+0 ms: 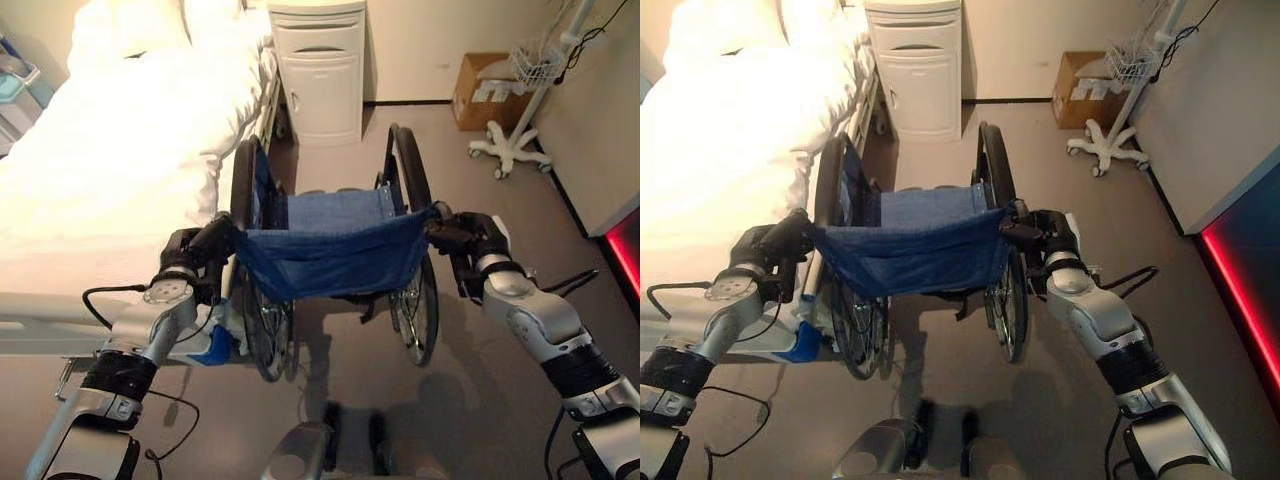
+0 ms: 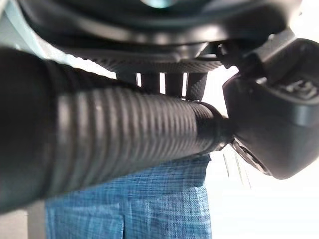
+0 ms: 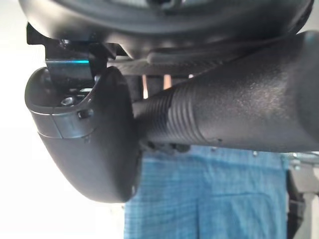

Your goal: Push the wheelchair next to the bed

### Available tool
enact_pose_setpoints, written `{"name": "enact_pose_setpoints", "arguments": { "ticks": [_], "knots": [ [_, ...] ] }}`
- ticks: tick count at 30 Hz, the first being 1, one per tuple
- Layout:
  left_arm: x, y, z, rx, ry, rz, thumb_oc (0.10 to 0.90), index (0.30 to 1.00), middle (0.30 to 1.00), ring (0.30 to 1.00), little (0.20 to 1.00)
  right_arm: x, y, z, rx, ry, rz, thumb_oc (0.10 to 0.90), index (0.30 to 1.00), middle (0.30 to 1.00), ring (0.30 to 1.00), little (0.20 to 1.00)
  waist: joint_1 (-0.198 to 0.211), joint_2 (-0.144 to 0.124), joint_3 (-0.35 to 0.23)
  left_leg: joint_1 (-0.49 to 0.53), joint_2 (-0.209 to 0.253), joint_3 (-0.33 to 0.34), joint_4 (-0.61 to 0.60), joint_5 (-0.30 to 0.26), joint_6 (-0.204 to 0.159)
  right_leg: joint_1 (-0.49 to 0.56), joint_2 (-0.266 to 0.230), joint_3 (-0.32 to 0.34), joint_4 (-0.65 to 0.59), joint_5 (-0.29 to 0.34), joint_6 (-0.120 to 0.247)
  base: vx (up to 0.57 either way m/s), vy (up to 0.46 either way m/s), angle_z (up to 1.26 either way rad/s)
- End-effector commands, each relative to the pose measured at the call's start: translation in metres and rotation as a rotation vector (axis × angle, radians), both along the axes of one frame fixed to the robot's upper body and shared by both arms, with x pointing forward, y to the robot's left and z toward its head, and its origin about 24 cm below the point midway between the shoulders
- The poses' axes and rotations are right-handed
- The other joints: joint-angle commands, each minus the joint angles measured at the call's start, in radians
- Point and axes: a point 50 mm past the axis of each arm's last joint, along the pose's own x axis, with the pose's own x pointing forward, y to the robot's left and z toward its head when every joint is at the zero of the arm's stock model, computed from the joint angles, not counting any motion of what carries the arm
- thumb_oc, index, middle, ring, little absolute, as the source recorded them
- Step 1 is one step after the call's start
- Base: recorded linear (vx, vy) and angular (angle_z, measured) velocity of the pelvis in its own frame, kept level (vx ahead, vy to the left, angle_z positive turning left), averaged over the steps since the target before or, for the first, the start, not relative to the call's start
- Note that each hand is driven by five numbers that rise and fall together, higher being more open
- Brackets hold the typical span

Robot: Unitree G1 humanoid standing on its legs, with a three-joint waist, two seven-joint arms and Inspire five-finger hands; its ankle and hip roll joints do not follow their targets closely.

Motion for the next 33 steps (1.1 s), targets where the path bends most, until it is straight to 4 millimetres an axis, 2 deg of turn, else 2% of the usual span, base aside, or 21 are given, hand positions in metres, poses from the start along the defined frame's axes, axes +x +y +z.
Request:
{"name": "enact_pose_setpoints", "arguments": {
  "ticks": [1,2,3,6,9,11,14,17,19,21,24,25,26,27,28,29,31,33],
  "knots": [
    [0.015,-0.072,0.028,-0.087,-0.146,-0.325,0.400,0.300,0.300,0.300,0.300,-0.021,0.092,0.017,0.275,-0.156,0.393,0.400,0.300,0.300,0.300,0.300,-0.030,0.007,-0.031,-0.128,0.049,0.000,-0.093,0.382,0.047,0.173,0.046,-0.182,0.018,-0.042,-0.018,0.40,0.157,-0.26],
    [0.015,-0.072,0.028,-0.086,-0.143,-0.323,0.400,0.300,0.300,0.300,0.300,-0.021,0.090,0.014,0.277,-0.149,0.392,0.400,0.300,0.300,0.300,0.300,-0.033,0.008,-0.033,-0.129,0.056,0.007,-0.076,0.376,0.047,0.181,0.043,-0.179,0.022,-0.053,-0.017,0.48,0.254,-0.32],
    [0.015,-0.070,0.030,-0.084,-0.135,-0.328,0.400,0.300,0.300,0.300,0.300,-0.022,0.085,0.010,0.280,-0.133,0.380,0.400,0.300,0.300,0.300,0.300,-0.043,0.007,-0.048,-0.113,0.064,0.056,-0.057,0.319,0.057,0.190,0.025,-0.181,0.037,-0.075,-0.006,0.44,0.277,-0.47],
    [0.018,-0.074,0.031,-0.080,-0.137,-0.347,0.400,0.300,0.300,0.300,0.300,-0.026,0.081,0.001,0.288,-0.111,0.347,0.400,0.300,0.300,0.300,0.300,-0.050,0.013,-0.069,-0.109,0.061,0.111,0.000,0.294,0.061,0.206,-0.011,-0.214,0.061,-0.104,0.010,0.39,0.281,-0.77],
    [0.022,-0.077,0.032,-0.055,-0.124,-0.364,0.400,0.300,0.300,0.300,0.300,-0.029,0.080,-0.007,0.307,-0.097,0.320,0.400,0.300,0.300,0.300,0.300,-0.043,0.010,-0.090,-0.112,0.018,0.122,0.071,0.240,0.091,0.216,-0.051,-0.236,0.106,-0.123,0.036,0.38,0.281,-0.27],
    [0.024,-0.078,0.036,-0.033,-0.126,-0.376,0.400,0.300,0.300,0.300,0.300,-0.031,0.082,-0.007,0.318,-0.103,0.310,0.400,0.300,0.300,0.300,0.300,-0.038,0.005,-0.099,-0.095,-0.017,0.128,0.079,0.210,0.117,0.188,-0.080,-0.264,0.170,-0.098,0.063,0.31,0.253,-0.29],
    [0.028,-0.080,0.041,-0.019,-0.127,-0.380,0.400,0.300,0.300,0.300,0.300,-0.032,0.090,-0.002,0.333,-0.106,0.316,0.400,0.300,0.300,0.300,0.300,-0.034,0.005,-0.110,-0.072,-0.051,0.136,0.090,0.172,0.148,0.146,-0.109,-0.283,0.252,-0.065,0.082,0.25,0.213,-0.26],
    [0.031,-0.084,0.044,-0.018,-0.128,-0.390,0.400,0.300,0.300,0.300,0.300,-0.030,0.094,0.002,0.338,-0.108,0.319,0.400,0.300,0.300,0.300,0.300,-0.037,0.007,-0.116,-0.071,-0.073,0.130,0.106,0.152,0.153,0.133,-0.091,-0.265,0.228,-0.079,0.065,0.21,0.120,-0.31],
    [0.031,-0.088,0.045,-0.014,-0.128,-0.400,0.400,0.300,0.300,0.300,0.300,-0.029,0.094,0.003,0.347,-0.109,0.304,0.400,0.300,0.300,0.300,0.300,-0.035,0.001,-0.123,-0.079,-0.100,0.122,0.145,0.129,0.149,0.142,-0.079,-0.264,0.130,-0.093,0.041,0.25,0.090,-0.01],
    [0.030,-0.090,0.044,-0.019,-0.136,-0.391,0.400,0.300,0.300,0.300,0.300,-0.028,0.095,0.006,0.340,-0.118,0.309,0.400,0.300,0.300,0.300,0.300,-0.037,-0.005,-0.114,-0.101,-0.115,0.124,0.191,0.123,0.137,0.141,-0.083,-0.254,0.043,-0.052,0.030,0.15,0.054,0.02],
    [0.029,-0.091,0.046,-0.020,-0.164,-0.390,0.400,0.300,0.300,0.300,0.300,-0.025,0.091,0.011,0.324,-0.144,0.316,0.400,0.300,0.300,0.300,0.300,-0.061,-0.005,-0.079,-0.121,-0.131,0.103,0.263,0.145,0.118,0.103,-0.078,-0.199,-0.052,0.043,0.025,0.13,0.028,0.04],
    [0.029,-0.091,0.046,-0.021,-0.164,-0.390,0.400,0.300,0.300,0.300,0.300,-0.025,0.091,0.011,0.324,-0.145,0.317,0.400,0.300,0.300,0.300,0.300,-0.062,-0.004,-0.078,-0.122,-0.131,0.102,0.266,0.144,0.117,0.105,-0.077,-0.200,-0.054,0.043,0.025,0.11,0.000,0.27],
    [0.030,-0.092,0.048,-0.022,-0.182,-0.391,0.400,0.300,0.300,0.300,0.300,-0.024,0.089,0.015,0.319,-0.166,0.318,0.400,0.300,0.300,0.300,0.300,-0.083,-0.006,-0.061,-0.119,-0.148,0.087,0.297,0.130,0.118,0.069,-0.083,-0.155,-0.102,0.106,0.032,0.11,-0.014,0.30],
    [0.031,-0.092,0.051,-0.023,-0.196,-0.391,0.400,0.300,0.300,0.300,0.300,-0.022,0.088,0.019,0.315,-0.182,0.319,0.400,0.300,0.300,0.300,0.300,-0.097,-0.005,-0.048,-0.112,-0.154,0.081,0.312,0.117,0.121,0.045,-0.088,-0.131,-0.124,0.139,0.039,0.17,-0.025,0.39],
    [0.033,-0.092,0.054,-0.027,-0.209,-0.386,0.400,0.300,0.300,0.300,0.300,-0.021,0.088,0.023,0.310,-0.198,0.326,0.400,0.300,0.300,0.300,0.300,-0.115,-0.003,-0.035,-0.098,-0.161,0.077,0.320,0.100,0.124,0.014,-0.096,-0.106,-0.156,0.168,0.052,0.12,-0.021,0.29],
    [0.033,-0.092,0.054,-0.027,-0.211,-0.386,0.400,0.300,0.300,0.300,0.300,-0.020,0.087,0.024,0.309,-0.201,0.327,0.400,0.300,0.300,0.300,0.300,-0.118,-0.002,-0.031,-0.095,-0.160,0.076,0.324,0.095,0.124,0.012,-0.096,-0.105,-0.158,0.170,0.053,0.26,-0.042,0.37],
    [0.035,-0.090,0.061,-0.029,-0.222,-0.367,0.400,0.300,0.300,0.300,0.300,-0.018,0.085,0.029,0.301,-0.219,0.338,0.400,0.300,0.300,0.300,0.300,-0.154,0.003,-0.015,-0.010,-0.162,0.069,0.316,0.017,0.133,-0.087,-0.117,-0.076,-0.163,0.197,0.091,0.42,-0.092,0.25],
    [0.036,-0.086,0.066,-0.024,-0.222,-0.357,0.400,0.300,0.300,0.300,0.300,-0.018,0.082,0.032,0.296,-0.230,0.339,0.400,0.300,0.300,0.300,0.300,-0.177,-0.004,-0.005,0.063,-0.157,0.067,0.326,-0.052,0.142,-0.140,-0.122,-0.089,-0.163,0.225,0.109,0.53,-0.157,0.07]
  ]
}}
